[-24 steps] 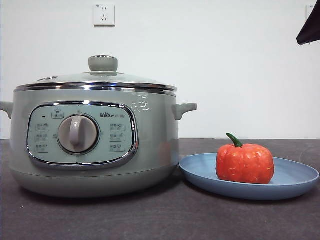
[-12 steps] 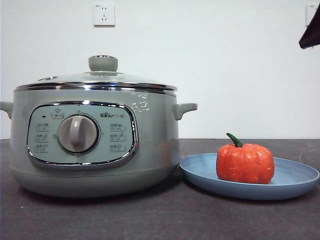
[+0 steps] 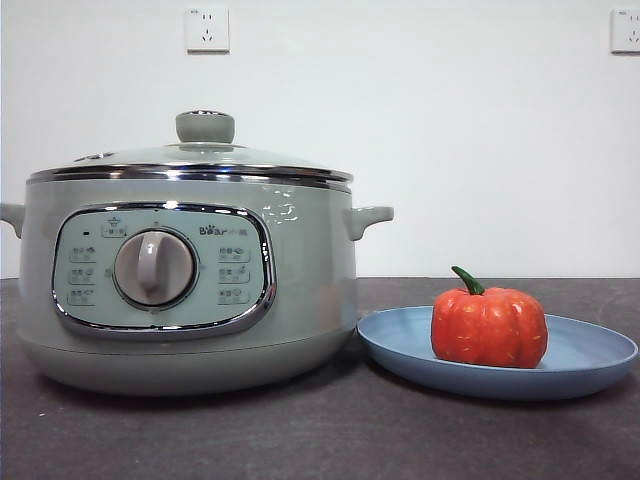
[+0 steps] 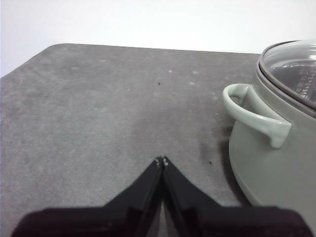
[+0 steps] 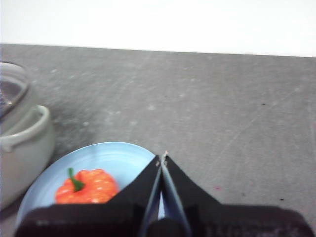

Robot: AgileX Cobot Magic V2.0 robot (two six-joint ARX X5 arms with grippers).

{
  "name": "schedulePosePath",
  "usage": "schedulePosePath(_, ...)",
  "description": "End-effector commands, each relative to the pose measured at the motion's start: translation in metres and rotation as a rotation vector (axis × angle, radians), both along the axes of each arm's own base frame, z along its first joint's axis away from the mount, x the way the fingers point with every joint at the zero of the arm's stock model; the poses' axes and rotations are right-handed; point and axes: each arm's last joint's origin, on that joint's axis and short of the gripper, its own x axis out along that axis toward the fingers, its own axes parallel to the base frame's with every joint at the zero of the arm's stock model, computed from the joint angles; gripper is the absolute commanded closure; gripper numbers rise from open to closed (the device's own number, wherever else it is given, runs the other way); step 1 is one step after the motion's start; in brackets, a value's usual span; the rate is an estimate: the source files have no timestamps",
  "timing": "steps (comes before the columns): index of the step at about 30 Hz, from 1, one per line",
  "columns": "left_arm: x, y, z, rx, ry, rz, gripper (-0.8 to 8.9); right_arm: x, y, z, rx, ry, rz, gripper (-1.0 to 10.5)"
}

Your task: Take the pumpkin out from the steamer,put the pumpkin in the blue plate,close the lid

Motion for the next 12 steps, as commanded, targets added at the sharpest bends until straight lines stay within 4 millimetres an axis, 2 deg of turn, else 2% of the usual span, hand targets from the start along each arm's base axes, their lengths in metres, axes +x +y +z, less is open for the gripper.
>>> schedulePosePath(1, 0.001, 0.0, -0.005, -0.008, 0.014, -0.002, 8.17, -0.001, -0.005, -0.017, -0.002, -0.065, 0.009, 9.5)
schedulePosePath(7, 0.001, 0.0, -0.005, -0.008, 0.014, -0.002, 8.17, 0.002, -0.009, -0.051, 0.006, -0.092, -0.003, 9.5)
schedulePosePath(12, 0.001, 0.0, -0.005, -0.008, 0.014, -0.002, 8.17, 0.001, -0.009, -0.068, 0.01, -0.074, 0.005, 9.5)
